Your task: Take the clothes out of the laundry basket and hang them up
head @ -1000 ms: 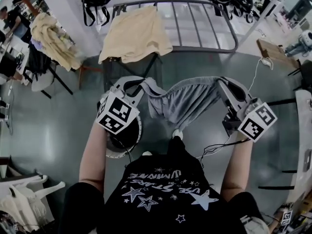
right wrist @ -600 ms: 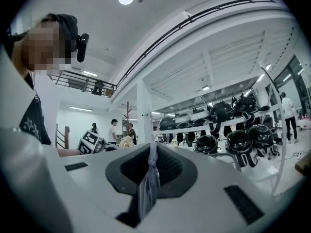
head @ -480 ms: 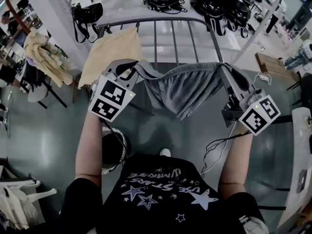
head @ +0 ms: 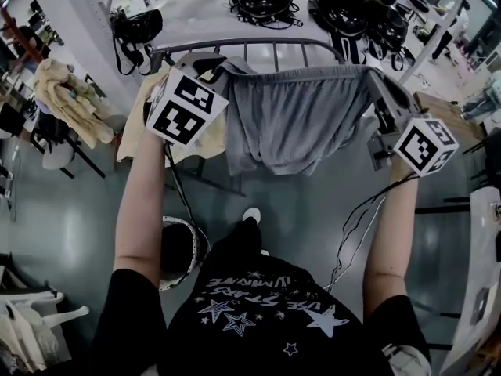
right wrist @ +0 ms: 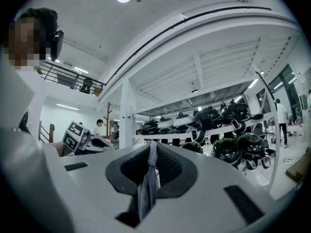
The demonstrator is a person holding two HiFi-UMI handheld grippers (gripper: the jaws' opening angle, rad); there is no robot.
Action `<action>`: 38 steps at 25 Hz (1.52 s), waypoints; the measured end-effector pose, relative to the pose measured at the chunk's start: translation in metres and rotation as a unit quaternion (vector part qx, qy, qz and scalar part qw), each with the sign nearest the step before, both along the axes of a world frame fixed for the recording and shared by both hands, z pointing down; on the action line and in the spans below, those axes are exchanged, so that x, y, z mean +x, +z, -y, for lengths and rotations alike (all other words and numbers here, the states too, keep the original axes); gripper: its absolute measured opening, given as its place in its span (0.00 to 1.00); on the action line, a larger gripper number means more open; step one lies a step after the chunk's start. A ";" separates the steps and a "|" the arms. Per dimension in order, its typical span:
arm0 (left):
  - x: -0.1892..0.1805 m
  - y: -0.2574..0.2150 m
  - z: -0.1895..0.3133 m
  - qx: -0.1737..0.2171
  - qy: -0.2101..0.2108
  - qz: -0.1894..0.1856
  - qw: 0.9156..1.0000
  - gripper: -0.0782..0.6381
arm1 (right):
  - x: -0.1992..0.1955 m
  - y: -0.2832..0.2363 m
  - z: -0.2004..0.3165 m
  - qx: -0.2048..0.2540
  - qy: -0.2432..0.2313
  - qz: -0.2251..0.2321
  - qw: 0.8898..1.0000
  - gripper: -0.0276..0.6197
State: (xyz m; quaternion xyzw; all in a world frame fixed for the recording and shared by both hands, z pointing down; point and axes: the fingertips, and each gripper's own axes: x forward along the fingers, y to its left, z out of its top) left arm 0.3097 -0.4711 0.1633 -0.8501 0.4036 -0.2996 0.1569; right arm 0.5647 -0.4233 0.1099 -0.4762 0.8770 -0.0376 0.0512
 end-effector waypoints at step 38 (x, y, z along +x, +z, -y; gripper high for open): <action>0.011 0.200 0.309 -0.181 -0.011 0.127 0.975 0.17 | 0.020 0.198 0.345 -0.233 0.066 -0.080 0.967 0.10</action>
